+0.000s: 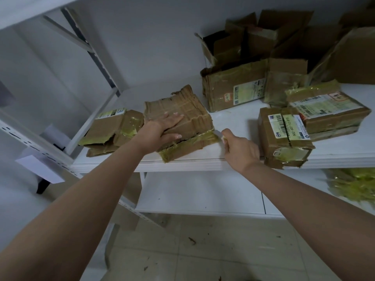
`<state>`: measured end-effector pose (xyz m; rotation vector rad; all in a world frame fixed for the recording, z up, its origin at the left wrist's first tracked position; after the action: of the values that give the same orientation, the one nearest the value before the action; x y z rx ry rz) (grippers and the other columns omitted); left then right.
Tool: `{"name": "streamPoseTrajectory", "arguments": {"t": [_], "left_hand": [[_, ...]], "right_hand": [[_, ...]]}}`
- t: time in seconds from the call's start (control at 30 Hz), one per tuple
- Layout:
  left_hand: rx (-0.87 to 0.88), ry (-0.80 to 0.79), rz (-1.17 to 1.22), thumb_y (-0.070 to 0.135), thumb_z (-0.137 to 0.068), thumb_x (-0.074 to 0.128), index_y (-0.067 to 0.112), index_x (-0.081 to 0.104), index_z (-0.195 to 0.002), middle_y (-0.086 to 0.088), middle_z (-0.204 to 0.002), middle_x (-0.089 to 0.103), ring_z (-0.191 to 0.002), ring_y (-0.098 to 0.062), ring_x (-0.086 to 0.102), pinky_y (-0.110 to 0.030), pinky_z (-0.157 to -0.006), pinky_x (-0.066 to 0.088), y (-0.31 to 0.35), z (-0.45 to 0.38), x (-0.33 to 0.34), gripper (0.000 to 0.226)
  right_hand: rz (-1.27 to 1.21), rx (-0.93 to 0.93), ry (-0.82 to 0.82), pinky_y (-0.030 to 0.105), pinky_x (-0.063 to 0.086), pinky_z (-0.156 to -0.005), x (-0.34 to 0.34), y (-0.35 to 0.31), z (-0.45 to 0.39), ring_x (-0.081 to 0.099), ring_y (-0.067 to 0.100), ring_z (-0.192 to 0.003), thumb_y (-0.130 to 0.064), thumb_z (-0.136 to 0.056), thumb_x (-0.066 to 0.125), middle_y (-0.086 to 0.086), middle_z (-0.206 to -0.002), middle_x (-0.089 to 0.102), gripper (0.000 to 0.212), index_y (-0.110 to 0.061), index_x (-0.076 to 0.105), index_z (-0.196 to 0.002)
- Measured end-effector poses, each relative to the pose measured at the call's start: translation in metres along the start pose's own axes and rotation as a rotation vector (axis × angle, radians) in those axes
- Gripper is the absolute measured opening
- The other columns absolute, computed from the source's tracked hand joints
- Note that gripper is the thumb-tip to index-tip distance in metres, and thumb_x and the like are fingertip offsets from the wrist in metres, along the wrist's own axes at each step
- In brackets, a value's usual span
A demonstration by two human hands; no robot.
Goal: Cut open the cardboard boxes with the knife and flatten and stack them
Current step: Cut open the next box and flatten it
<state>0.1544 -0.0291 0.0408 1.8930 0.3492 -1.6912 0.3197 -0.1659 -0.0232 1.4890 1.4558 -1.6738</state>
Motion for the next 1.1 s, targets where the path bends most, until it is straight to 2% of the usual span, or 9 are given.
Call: {"name": "streamPoseTrajectory", "arguments": {"t": [0.13, 0.23, 0.3, 0.4, 0.47, 0.6, 0.67, 0.77, 1.1], "left_hand": [[-0.093, 0.037, 0.029, 0.061, -0.087, 0.049, 0.037, 0.031, -0.148, 0.01, -0.156, 0.028, -0.147, -0.018, 0.013, -0.062, -0.114, 0.015, -0.004, 0.005, -0.002, 0.068], [-0.153, 0.092, 0.098, 0.043, -0.093, 0.056, 0.023, 0.037, -0.147, -0.003, -0.154, 0.034, -0.146, -0.028, 0.019, -0.048, -0.118, 0.017, 0.008, 0.001, -0.003, 0.06], [-0.208, 0.13, 0.126, 0.037, -0.096, 0.054, 0.011, 0.044, -0.142, -0.011, -0.145, 0.046, -0.137, -0.031, 0.037, -0.035, -0.112, 0.028, 0.024, -0.005, -0.008, 0.054], [-0.401, 0.104, 0.323, 0.042, -0.099, 0.046, 0.006, 0.049, -0.137, -0.012, -0.134, 0.055, -0.123, -0.03, 0.05, -0.038, -0.105, 0.039, 0.04, -0.013, -0.01, 0.053], [-0.405, 0.052, 0.4, 0.043, -0.099, 0.043, 0.01, 0.052, -0.136, -0.01, -0.134, 0.056, -0.122, -0.029, 0.051, -0.039, -0.105, 0.04, 0.046, -0.016, -0.008, 0.05], [-0.242, -0.069, 0.05, 0.061, -0.095, 0.036, 0.029, 0.037, -0.147, 0.004, -0.157, 0.028, -0.146, -0.029, 0.017, -0.054, -0.117, 0.014, 0.047, -0.009, -0.005, 0.061], [-0.219, -0.074, 0.02, 0.066, -0.093, 0.033, 0.036, 0.027, -0.15, 0.011, -0.16, 0.016, -0.149, -0.028, 0.004, -0.06, -0.116, 0.006, 0.039, -0.007, 0.001, 0.065], [-0.188, -0.059, 0.031, 0.065, -0.094, 0.031, 0.035, 0.025, -0.15, 0.009, -0.16, 0.014, -0.149, -0.03, 0.002, -0.062, -0.115, 0.005, 0.038, -0.007, 0.006, 0.064], [-0.214, -0.046, 0.043, 0.066, -0.093, 0.03, 0.035, 0.026, -0.15, 0.008, -0.16, 0.017, -0.149, -0.03, -0.001, -0.067, -0.112, -0.001, 0.042, -0.004, 0.004, 0.065]], "right_hand": [[0.054, 0.021, -0.054, 0.029, 0.033, -0.055, 0.001, 0.002, 0.011, 0.049, 0.029, -0.065, -0.012, -0.092, 0.04, 0.005, -0.078, 0.057, 0.017, -0.019, 0.041, -0.108], [-0.075, 0.077, 0.058, 0.031, 0.032, -0.055, -0.013, 0.002, 0.014, 0.047, 0.03, -0.064, -0.022, -0.099, 0.035, 0.01, -0.08, 0.06, 0.015, -0.015, 0.041, -0.111], [-0.115, 0.059, 0.09, 0.032, 0.03, -0.055, -0.018, -0.007, 0.013, 0.055, 0.034, -0.07, -0.024, -0.1, 0.034, 0.011, -0.081, 0.06, 0.019, -0.014, 0.041, -0.113], [-0.235, 0.068, 0.112, 0.033, 0.033, -0.06, -0.019, -0.017, 0.013, 0.059, 0.037, -0.082, -0.027, -0.099, 0.037, 0.011, -0.088, 0.063, 0.027, -0.015, 0.041, -0.123], [-0.263, 0.063, 0.127, 0.033, 0.036, -0.062, -0.015, -0.023, 0.019, 0.059, 0.037, -0.085, -0.026, -0.098, 0.039, 0.013, -0.091, 0.065, 0.03, -0.014, 0.044, -0.126], [-0.119, 0.008, 0.177, 0.032, 0.03, -0.058, -0.008, -0.034, 0.033, 0.059, 0.038, -0.077, -0.027, -0.099, 0.038, 0.013, -0.082, 0.065, 0.025, -0.013, 0.053, -0.112], [-0.08, -0.014, 0.204, 0.031, 0.027, -0.057, -0.005, -0.038, 0.042, 0.059, 0.037, -0.071, -0.029, -0.098, 0.035, 0.01, -0.075, 0.065, 0.026, -0.014, 0.053, -0.109], [-0.068, -0.045, 0.23, 0.03, 0.027, -0.054, 0.001, -0.043, 0.054, 0.058, 0.037, -0.062, -0.032, -0.093, 0.027, 0.008, -0.065, 0.063, 0.036, -0.011, 0.053, -0.106], [-0.07, 0.08, 0.25, 0.032, 0.028, -0.057, 0.014, -0.042, 0.06, 0.055, 0.035, -0.066, -0.026, -0.099, 0.034, 0.007, -0.069, 0.057, 0.024, -0.01, 0.048, -0.112]]}}
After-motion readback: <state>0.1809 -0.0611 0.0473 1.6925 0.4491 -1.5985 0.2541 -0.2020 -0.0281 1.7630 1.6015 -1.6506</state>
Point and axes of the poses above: each hand's wrist, its own z-axis away from the middle knuckle, its own x-axis out of the palm, y = z × x, the point moved 8 cm from there along -z, towards the middle knuckle
